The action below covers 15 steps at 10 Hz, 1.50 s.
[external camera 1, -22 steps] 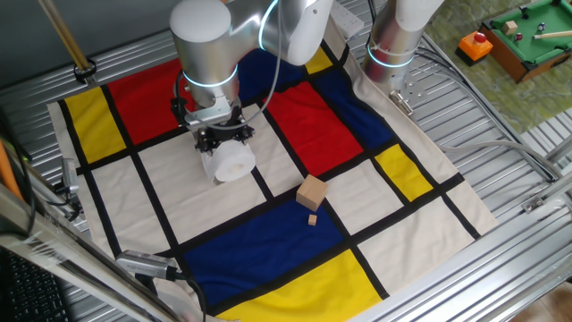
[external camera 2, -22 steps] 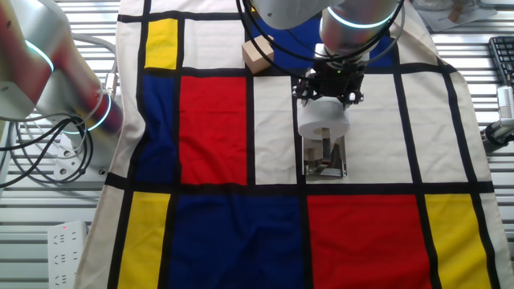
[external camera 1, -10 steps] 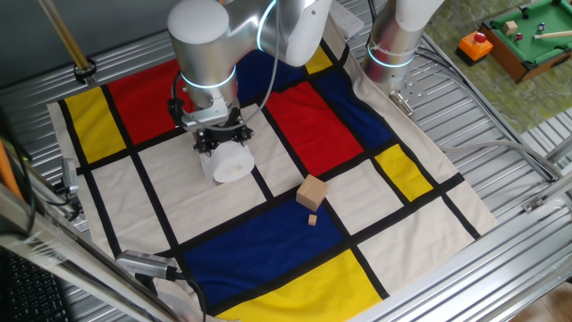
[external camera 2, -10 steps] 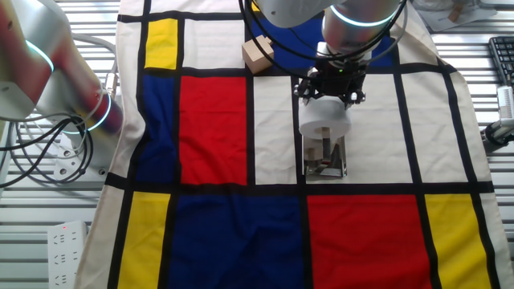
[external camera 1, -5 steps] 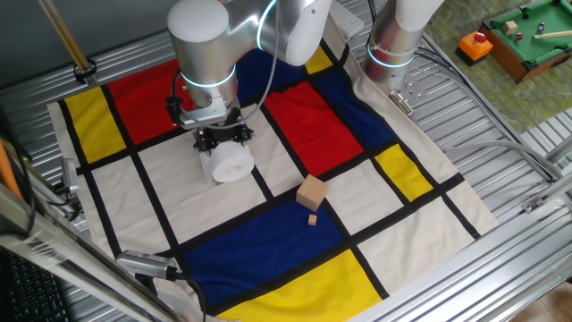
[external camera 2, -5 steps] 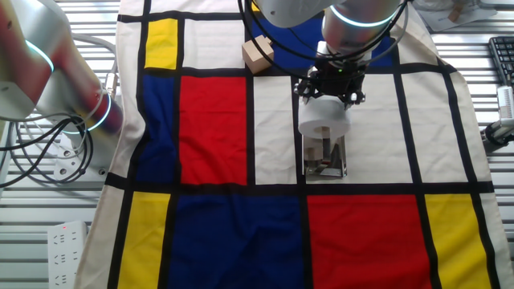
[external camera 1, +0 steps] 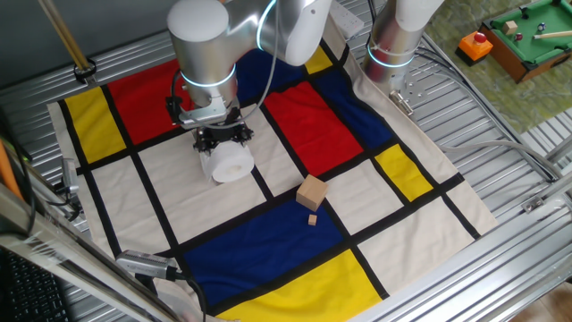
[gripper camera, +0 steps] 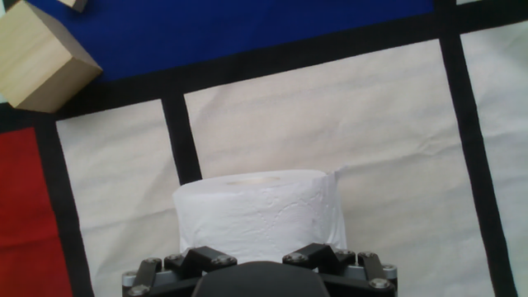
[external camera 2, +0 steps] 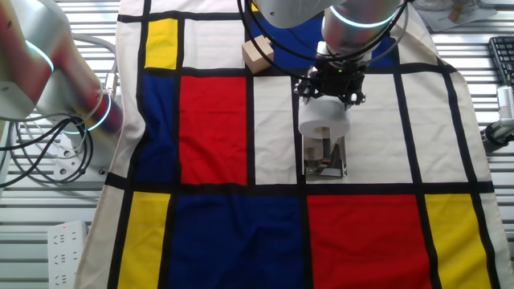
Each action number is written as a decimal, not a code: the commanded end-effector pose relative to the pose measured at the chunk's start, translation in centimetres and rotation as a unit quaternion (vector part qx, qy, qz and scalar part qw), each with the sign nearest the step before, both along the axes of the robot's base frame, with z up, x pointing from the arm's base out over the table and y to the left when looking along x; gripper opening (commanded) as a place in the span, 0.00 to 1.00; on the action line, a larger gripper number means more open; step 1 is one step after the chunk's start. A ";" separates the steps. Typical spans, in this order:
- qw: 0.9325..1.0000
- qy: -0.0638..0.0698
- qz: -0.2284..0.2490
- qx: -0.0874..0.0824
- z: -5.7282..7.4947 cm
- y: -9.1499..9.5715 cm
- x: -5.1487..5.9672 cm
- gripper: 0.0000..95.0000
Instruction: Put the toilet paper on its holder
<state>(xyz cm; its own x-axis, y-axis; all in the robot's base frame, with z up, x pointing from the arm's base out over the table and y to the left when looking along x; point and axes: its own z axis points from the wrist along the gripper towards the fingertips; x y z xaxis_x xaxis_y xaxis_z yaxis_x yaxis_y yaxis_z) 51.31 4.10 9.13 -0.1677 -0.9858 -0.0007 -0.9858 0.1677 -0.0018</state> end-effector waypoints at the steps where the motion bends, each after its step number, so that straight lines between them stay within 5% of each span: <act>1: 1.000 -0.001 -0.003 0.002 0.0 0.0 0.0 0.00; 11: 0.998 -0.010 -0.059 -0.016 0.0 0.0 0.0 0.00; 15: 0.999 -0.011 -0.048 -0.012 0.0 0.0 0.0 0.00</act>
